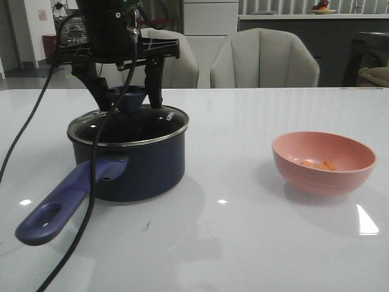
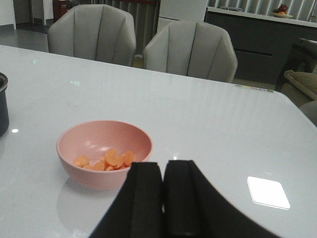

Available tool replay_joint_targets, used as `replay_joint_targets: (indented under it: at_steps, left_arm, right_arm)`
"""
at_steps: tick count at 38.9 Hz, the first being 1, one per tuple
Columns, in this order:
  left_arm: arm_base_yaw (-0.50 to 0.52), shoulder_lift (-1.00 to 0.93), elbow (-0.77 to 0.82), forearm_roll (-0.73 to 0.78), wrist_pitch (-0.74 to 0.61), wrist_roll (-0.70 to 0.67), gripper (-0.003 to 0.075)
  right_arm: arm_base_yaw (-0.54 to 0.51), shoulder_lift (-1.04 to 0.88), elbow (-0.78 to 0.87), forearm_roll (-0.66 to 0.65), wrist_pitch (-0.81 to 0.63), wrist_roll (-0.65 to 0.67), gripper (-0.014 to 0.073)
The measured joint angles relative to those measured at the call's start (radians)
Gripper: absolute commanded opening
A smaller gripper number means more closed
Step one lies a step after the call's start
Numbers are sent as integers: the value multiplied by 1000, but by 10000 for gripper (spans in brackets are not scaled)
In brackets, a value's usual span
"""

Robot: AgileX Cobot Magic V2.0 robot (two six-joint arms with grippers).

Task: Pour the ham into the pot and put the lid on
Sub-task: 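Lower the left gripper onto the purple lid knob and close, then lift the glass lid off the saucepan with the left gripper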

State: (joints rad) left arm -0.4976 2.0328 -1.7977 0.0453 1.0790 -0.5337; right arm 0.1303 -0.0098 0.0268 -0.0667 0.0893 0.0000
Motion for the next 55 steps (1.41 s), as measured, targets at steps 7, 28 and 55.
replay_joint_targets:
  at_steps: [7, 28, 55]
  left_arm:
    - [0, 0, -1, -2, 0, -2, 272]
    - [0, 14, -53, -6, 35, -4, 257]
    - [15, 16, -125, 23, 110, 30, 257]
  right_arm:
    - [0, 0, 0, 0, 0, 0, 147]
    - [0, 0, 0, 0, 0, 0, 147]
    - [0, 0, 0, 0, 0, 0, 147]
